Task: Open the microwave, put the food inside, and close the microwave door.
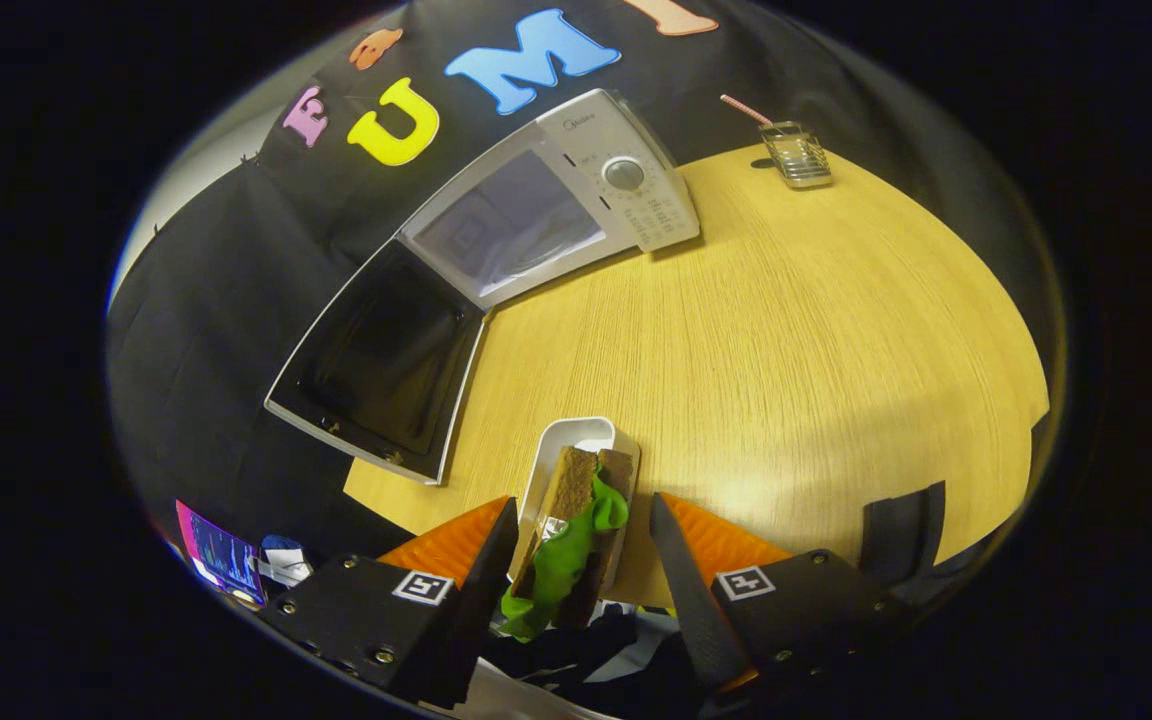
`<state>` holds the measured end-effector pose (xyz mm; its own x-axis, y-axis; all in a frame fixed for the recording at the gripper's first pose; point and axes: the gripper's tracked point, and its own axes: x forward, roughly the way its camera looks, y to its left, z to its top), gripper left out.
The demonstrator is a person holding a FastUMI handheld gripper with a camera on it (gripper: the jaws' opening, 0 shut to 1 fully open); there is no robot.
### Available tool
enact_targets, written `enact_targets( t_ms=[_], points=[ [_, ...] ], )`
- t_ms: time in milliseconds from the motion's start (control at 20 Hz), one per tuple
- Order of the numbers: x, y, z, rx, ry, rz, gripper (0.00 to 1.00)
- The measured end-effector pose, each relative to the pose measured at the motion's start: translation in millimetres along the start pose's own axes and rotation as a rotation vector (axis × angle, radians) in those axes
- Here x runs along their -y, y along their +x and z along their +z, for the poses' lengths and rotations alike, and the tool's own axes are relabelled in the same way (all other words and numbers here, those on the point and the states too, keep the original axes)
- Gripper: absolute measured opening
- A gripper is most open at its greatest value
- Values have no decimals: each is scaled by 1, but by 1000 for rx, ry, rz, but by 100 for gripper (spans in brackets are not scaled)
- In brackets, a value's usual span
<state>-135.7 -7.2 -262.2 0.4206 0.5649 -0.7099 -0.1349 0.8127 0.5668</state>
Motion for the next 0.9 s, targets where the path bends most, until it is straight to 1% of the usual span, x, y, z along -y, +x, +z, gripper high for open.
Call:
enact_targets(
  t_ms=[150, 200, 250, 300, 350, 400, 450, 550, 700, 900],
  points=[
    [-2, 3, -11, -47, 33, -6, 81],
    [-5, 2, -9, -38, 53, -10, 77],
    [-8, 4, -10, -46, 68, -6, 51],
    [-6, 4, -7, -44, 84, -20, 50],
    [-9, 4, -8, -59, 103, -16, 37],
    [-8, 3, -7, -44, 123, -36, 37],
    [-10, 1, -6, -55, 142, -38, 27],
    [-14, -2, -4, -48, 165, -57, 27],
    [-27, -11, 10, -7, 168, -59, 27],
    [-53, -14, 42, 89, 187, -36, 27]
  ],
)
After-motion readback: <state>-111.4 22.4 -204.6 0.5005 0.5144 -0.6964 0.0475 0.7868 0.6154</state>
